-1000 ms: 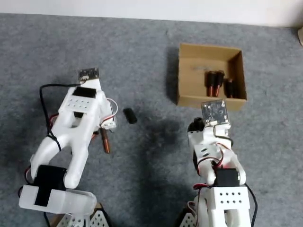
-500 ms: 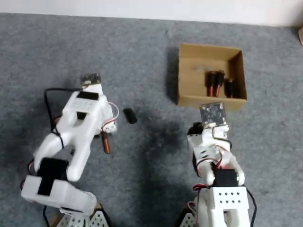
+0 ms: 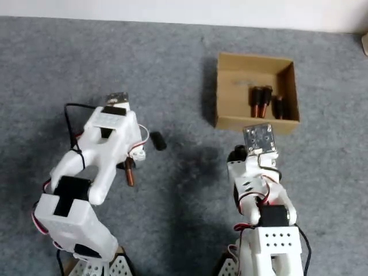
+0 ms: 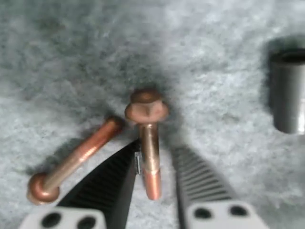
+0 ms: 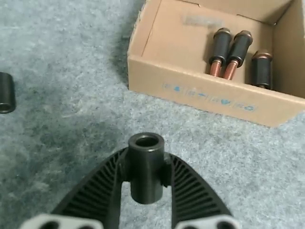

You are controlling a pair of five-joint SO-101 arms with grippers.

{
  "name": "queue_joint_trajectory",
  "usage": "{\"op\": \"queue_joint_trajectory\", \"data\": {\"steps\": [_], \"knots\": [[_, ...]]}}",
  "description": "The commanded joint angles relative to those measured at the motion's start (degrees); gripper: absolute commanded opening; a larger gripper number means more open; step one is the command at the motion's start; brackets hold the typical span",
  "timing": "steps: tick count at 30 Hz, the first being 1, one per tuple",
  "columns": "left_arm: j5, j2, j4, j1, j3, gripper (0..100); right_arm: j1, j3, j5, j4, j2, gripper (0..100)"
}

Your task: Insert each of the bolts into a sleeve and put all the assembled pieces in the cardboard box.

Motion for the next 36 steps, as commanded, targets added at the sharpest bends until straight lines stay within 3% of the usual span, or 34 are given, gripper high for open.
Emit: {"op": "queue_joint_trajectory", "data": {"steps": [1, 10, 24, 27, 36], "knots": [[0.0, 0.04, 0.35, 0.66, -1.71, 2, 0.48, -0.31, -0.53, -1.8, -0.22, 0.5], [-2.46, -5.05, 3.25, 1.8, -1.27, 0, 0.48, -0.31, -0.53, -1.8, -0.22, 0.5], [-3.34, -54.11, 4.22, 7.87, 2.77, 0, -5.14, 1.89, -0.53, -4.53, -0.4, 0.5], [-3.34, -58.15, -1.41, 9.89, 6.64, 0, -8.31, 1.89, -0.62, -4.53, -0.4, 0.5], [-3.6, -67.91, -31.12, 16.31, 27.91, 0, -18.33, 4.26, -0.62, -8.22, -0.4, 0.5]]}}
